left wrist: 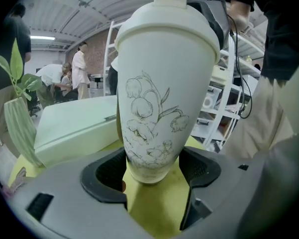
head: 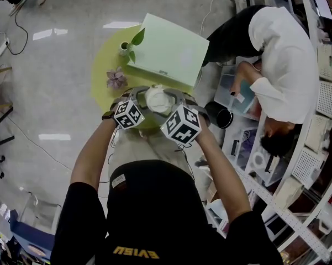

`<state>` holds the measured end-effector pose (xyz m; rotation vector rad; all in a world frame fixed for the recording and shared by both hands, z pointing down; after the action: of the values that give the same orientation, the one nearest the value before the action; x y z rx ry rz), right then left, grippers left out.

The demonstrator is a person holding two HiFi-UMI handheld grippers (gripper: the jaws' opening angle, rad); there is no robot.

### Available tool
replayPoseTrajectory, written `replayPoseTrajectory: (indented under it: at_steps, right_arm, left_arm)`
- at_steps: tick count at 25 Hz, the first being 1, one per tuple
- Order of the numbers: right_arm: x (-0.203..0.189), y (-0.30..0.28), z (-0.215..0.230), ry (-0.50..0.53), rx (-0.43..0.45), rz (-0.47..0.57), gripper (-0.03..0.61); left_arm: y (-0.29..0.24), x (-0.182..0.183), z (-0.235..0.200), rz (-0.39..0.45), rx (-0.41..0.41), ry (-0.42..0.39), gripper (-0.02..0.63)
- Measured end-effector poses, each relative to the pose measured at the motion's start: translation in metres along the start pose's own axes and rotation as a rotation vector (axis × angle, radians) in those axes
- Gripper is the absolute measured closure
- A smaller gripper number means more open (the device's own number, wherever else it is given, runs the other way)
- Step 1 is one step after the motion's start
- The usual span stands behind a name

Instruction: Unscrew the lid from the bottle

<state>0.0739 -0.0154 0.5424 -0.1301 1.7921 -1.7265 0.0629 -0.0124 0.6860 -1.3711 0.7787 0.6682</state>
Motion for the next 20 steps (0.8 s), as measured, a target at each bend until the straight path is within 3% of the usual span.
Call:
replayPoseTrajectory:
  at_steps: [3, 5, 10, 12, 16, 20]
  right_arm:
    - [0.001, -0.002, -0.001, -0.052, -0.045, -0.014, 0.221]
    - [0.004, -0.001, -0.002, -0.151, -0.096, 0.008, 0.159]
    - [0.007, 0.013, 0.008, -0.669, -0.347, 0.138, 0.138]
    - [0.001, 0.007, 0.009, -0.782, -0.376, 0.138, 0.137]
    - [-0.007, -0.004, 0.011, -0.884, -0.308, 0.129, 0.153]
    - [-0.007, -0.003, 0.011, -0.826, -0.283, 0.102, 0.158]
  left_arm:
    - [0.000, 0.000, 0.000, -0.001, 0.006, 0.005, 0.272]
    - [-0.001, 0.000, 0.000, -0.002, 0.009, 0.012, 0.272]
    - [-0.001, -0.003, 0.002, -0.007, 0.013, 0.024, 0.275]
    - [-0.002, -0.004, 0.001, -0.009, 0.016, 0.025, 0.276]
    - [-0.003, -0.005, 0.001, -0.011, 0.019, 0.027, 0.278]
    - [-0.003, -0.005, 0.001, -0.014, 0.022, 0.027, 0.278]
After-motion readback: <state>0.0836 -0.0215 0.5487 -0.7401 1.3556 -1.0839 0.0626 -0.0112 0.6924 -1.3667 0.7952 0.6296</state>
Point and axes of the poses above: the fingertips, and each gripper's own axes: y backward along the fingers, z to its right, x out of its top, the point moved 3 cm from there along y, backward along the fingers, and after that the axes turned 8 degrees about -y, right-handed, at the moved point
